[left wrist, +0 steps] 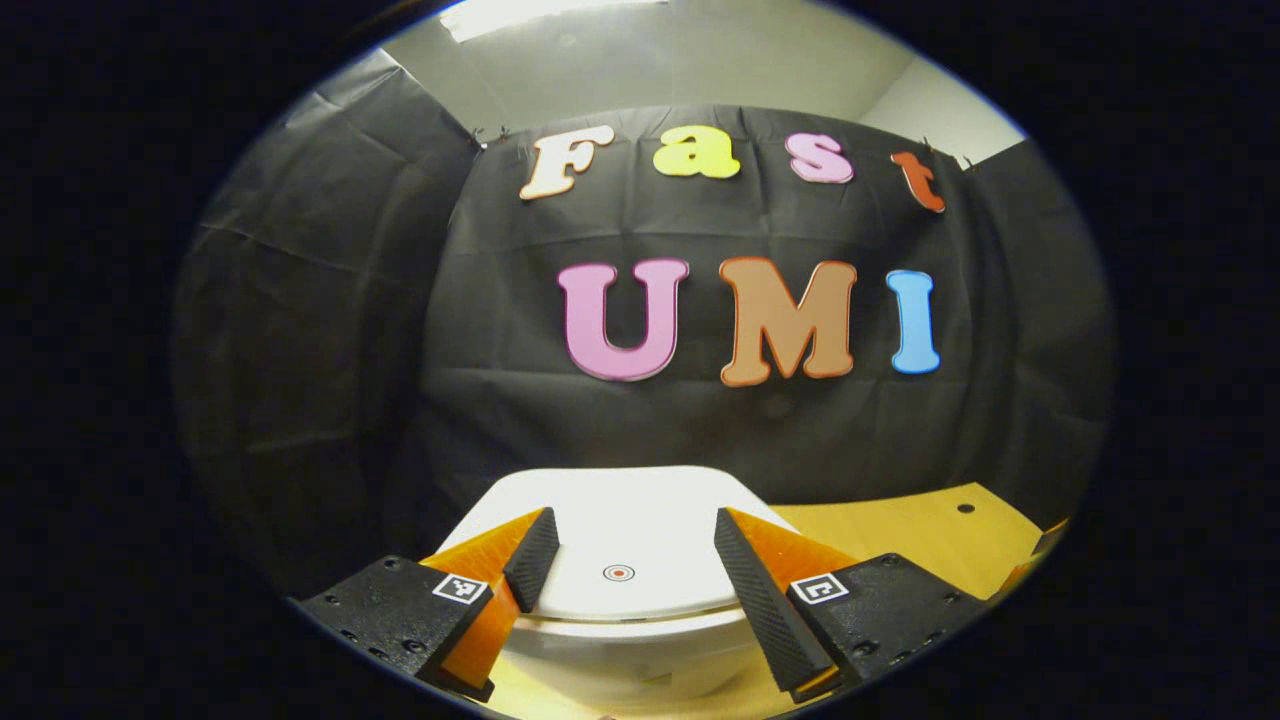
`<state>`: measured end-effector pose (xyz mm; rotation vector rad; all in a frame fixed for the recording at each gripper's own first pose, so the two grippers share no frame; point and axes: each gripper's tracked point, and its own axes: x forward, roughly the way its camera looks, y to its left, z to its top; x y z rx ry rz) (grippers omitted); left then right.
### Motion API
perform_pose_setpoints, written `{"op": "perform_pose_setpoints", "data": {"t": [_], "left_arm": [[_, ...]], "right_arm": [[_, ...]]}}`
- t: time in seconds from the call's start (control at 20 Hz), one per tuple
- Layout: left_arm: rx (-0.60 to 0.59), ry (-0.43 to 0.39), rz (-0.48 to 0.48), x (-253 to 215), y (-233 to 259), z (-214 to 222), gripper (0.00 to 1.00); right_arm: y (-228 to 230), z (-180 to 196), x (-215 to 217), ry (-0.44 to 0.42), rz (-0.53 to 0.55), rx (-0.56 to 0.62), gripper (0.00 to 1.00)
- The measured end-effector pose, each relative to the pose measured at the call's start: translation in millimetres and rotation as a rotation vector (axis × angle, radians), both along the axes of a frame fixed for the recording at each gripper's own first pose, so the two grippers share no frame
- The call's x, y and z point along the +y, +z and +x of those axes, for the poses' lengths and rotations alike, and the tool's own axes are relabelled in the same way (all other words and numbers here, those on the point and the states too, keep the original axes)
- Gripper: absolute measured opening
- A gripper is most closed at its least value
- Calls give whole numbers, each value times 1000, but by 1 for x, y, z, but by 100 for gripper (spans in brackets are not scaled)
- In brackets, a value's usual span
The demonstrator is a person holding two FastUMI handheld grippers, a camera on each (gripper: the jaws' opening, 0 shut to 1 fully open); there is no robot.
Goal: Press the lid of the desktop garbage bin to open it, pick up the crumpled paper on the desktop and throw it into the bin, then pick up the pop can on the desktop and drop it into the bin, and finally close the garbage bin lid.
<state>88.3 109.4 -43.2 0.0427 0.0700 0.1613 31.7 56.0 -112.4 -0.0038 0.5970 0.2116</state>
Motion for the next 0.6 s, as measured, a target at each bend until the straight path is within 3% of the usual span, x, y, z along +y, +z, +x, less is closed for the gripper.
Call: {"op": "perform_pose_setpoints", "data": {"t": [0.3, 0.6], "left_arm": [[-88, 33, 25, 5, 9, 2, 94], [-44, 73, 27, 10, -1, 1, 95]], "right_arm": [[-11, -7, 3, 6, 2, 37, 99], [-18, -14, -1, -17, 8, 62, 99]]}}
